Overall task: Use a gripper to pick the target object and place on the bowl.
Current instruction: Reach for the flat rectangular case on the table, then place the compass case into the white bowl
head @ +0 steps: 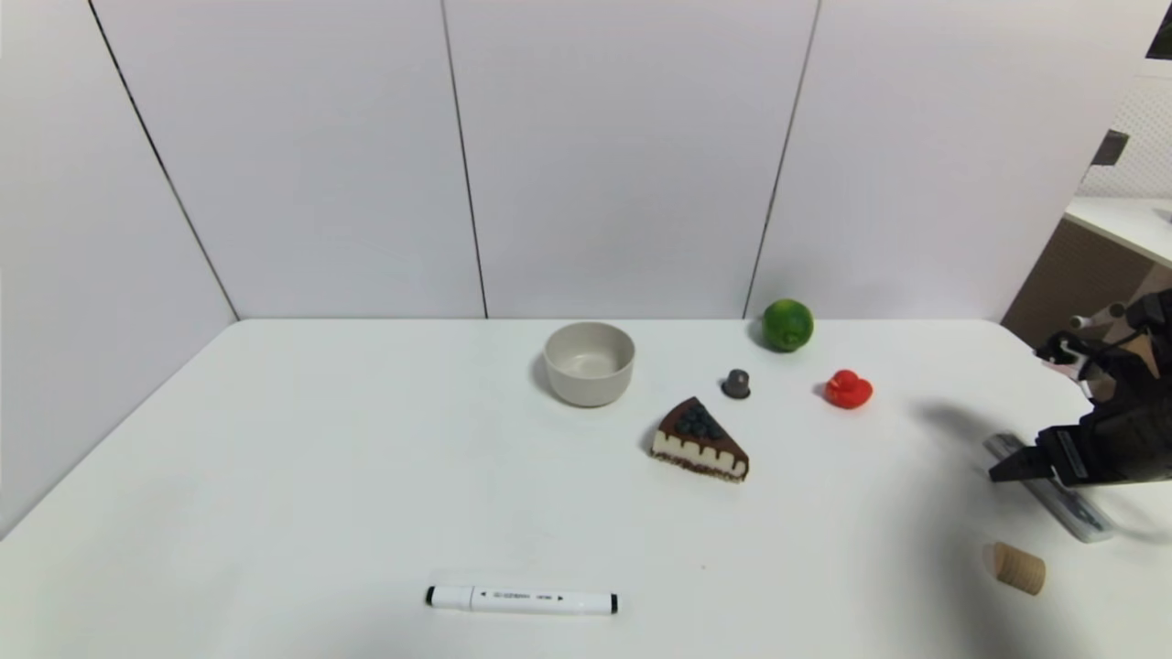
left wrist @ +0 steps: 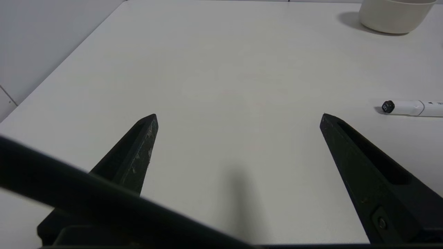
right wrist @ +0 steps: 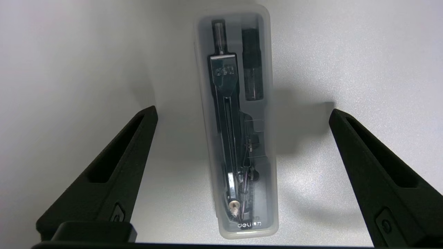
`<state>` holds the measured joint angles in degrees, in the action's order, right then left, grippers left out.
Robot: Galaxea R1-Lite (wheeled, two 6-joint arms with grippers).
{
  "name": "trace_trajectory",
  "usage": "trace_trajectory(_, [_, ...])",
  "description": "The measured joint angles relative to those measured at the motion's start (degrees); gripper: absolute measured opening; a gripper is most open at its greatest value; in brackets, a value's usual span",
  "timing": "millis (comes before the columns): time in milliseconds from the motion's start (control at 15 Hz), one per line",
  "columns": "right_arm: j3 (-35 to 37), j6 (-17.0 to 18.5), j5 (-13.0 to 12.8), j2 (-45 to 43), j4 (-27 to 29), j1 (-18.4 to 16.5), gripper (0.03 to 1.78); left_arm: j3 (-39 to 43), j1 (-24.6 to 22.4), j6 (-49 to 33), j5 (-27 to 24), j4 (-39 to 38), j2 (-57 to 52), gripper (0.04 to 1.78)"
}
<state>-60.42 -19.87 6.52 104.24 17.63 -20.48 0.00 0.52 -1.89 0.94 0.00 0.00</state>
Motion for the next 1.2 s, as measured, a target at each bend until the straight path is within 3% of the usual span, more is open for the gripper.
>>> trace_trajectory(67, [0.0,0.0,0.0,0.0,0.0,-0.1,1.68,0.0,0.0,0.0,0.0,0.0,0.0,1.69])
trace_trajectory(267, [0.0,0.0,0.0,0.1,0.3,-0.2,1.17,0.0,0.0,0.0,0.0,0.0,0.0,1.69])
trace_trajectory(533, [0.9,0.0,0.1,0.1,0.1,-0.2,0.74,0.0,0.0,0.0,0.0,0.0,0.0,1.69])
trace_trajectory(600, [1.1,-0.1,0.1,0.0,0.1,-0.2,0.55,0.0,0.0,0.0,0.0,0.0,0.0,1.69])
trace_trajectory(1067, [0.1,0.4,0.3,-0.5,1.0,-0.2,0.55,0.0,0.0,0.0,0.0,0.0,0.0,1.69])
trace_trajectory(1200, [-1.1,0.7,1.9,-1.7,1.1,-0.1,0.55,0.0,0.0,0.0,0.0,0.0,0.0,1.69])
